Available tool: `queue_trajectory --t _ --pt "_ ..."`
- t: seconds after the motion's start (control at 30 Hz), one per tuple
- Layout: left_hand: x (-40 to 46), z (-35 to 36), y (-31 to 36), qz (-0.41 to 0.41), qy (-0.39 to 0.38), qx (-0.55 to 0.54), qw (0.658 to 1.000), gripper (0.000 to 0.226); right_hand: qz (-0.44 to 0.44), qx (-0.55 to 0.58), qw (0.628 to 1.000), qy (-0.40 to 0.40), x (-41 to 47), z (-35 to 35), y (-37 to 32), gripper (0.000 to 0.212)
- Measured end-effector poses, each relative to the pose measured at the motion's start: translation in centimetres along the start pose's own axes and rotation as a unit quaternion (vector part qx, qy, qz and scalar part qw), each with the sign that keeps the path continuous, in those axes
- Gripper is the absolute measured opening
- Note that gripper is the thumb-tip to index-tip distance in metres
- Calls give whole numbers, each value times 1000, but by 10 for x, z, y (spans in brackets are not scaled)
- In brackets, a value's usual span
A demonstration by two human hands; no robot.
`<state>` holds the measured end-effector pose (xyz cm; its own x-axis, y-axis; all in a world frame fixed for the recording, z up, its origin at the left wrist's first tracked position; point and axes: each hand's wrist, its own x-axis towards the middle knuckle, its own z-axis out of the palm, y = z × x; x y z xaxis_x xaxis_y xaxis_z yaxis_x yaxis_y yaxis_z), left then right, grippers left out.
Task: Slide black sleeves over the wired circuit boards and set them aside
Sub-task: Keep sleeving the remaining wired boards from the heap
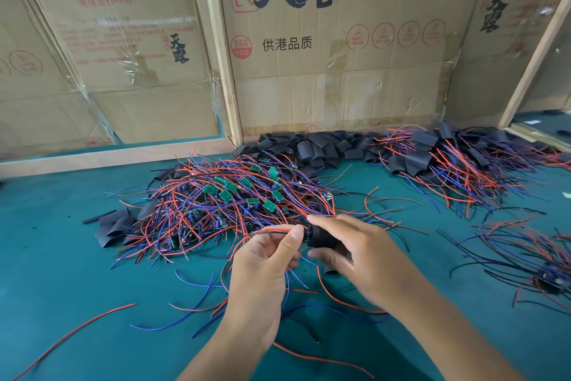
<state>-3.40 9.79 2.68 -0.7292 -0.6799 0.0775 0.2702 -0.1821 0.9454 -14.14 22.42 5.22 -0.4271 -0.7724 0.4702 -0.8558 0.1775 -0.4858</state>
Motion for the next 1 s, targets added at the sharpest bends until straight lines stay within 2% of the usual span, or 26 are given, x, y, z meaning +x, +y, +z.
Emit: queue_trajectory --t 0.23,0.33,0.5,0.67,0.8,1.0 --pt "1 -2 5 18 -42 68 997 28 -12 -10 1000 -18 -2 3 1 52" --pt "3 -3 8 -23 -32 31 999 20 -14 -5 1000 -16 0 0 1 57" --pt "2 -6 11 -46 -60 15 997 9 -20 10 1000 -17 -1 1 -2 57" --pt "2 -5 11 -103 -70 -43 991 34 -15 14 1000 -13 -1 4 -5 60" --pt "3 -7 12 -131 -98 -61 985 31 1 35 999 -10 -1 4 -3 60" --pt "4 -10 15 -190 -137 -85 968 26 -19 24 999 -29 -2 3 -4 62"
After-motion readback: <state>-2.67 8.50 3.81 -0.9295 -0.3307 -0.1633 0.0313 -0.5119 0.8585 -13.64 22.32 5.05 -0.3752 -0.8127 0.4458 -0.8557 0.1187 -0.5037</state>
